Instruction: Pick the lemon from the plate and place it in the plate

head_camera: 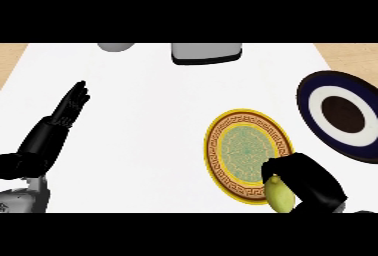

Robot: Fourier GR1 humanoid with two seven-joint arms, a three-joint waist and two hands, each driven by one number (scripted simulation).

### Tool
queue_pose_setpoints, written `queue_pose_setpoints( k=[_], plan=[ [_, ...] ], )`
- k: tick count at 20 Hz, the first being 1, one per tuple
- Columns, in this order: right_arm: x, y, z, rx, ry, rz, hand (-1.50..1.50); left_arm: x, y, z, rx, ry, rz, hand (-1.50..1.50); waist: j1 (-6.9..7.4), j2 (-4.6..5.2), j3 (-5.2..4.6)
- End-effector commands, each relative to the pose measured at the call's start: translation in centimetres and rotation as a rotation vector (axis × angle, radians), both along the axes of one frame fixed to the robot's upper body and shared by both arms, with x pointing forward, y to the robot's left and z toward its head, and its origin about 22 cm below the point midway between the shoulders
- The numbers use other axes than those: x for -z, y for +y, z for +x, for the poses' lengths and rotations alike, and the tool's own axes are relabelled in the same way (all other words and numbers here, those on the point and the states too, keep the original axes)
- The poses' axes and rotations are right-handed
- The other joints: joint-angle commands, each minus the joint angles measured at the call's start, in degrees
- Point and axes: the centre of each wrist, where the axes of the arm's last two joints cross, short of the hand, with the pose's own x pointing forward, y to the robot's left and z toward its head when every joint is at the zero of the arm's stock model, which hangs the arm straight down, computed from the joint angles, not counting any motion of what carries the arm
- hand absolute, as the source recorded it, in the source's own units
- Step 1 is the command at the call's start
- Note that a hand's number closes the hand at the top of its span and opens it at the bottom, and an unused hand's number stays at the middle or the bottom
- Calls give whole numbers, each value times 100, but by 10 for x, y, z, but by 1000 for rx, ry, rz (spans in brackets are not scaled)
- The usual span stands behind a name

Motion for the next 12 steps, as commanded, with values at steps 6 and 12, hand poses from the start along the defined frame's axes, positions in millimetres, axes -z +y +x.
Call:
queue_pose_setpoints(
  k=[6, 12],
  plan=[
    [-58, -60, -60, -149, -281, 172, 150, -1, 17, -12, -69, -3, 3, 0, -410, 11, 19],
    [-81, -107, -81, -55, -340, 253, 150, 1, 18, -22, -67, -9, -7, 0, -333, 53, 11]
  ],
)
